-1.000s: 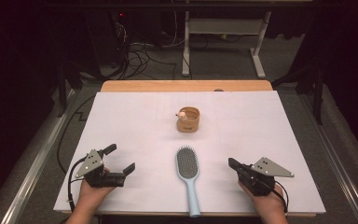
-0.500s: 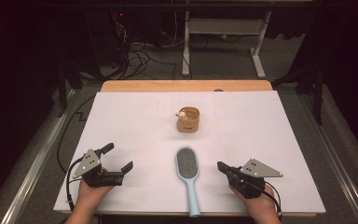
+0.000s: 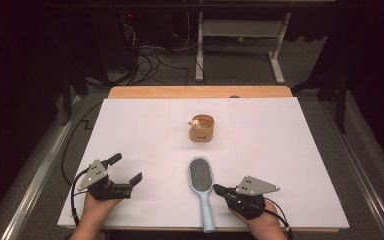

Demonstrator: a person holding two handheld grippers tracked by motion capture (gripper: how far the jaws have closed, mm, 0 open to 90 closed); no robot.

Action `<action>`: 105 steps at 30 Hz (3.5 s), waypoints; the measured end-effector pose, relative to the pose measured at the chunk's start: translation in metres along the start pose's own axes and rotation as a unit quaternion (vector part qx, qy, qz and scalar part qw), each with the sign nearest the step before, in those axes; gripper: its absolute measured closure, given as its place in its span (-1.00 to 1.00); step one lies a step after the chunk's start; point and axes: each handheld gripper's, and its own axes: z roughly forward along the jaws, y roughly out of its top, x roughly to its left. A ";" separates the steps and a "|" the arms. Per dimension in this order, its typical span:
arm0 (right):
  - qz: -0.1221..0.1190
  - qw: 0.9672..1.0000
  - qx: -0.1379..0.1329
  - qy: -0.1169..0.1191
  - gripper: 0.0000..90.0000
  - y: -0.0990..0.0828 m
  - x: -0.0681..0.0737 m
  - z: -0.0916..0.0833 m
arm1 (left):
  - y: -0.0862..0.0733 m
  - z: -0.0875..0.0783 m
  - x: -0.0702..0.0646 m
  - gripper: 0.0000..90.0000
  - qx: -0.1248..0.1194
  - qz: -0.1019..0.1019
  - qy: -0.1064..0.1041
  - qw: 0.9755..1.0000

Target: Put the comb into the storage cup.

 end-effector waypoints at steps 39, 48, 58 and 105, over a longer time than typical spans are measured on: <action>-0.062 0.994 0.095 0.007 1.00 0.008 0.028 0.041 | 0.000 -0.001 0.001 -0.97 0.000 -0.001 -0.002 1.000; -0.063 0.993 0.099 0.012 1.00 0.008 0.028 0.040 | 0.000 -0.001 0.001 -0.97 0.000 -0.001 -0.003 1.000; -0.062 0.993 0.100 0.006 1.00 0.009 0.024 0.036 | 0.000 -0.001 0.001 -0.96 -0.001 -0.002 -0.003 1.000; -0.086 0.988 0.128 0.005 1.00 0.010 0.011 0.022 | 0.000 -0.004 0.003 -0.96 -0.006 -0.009 -0.001 1.000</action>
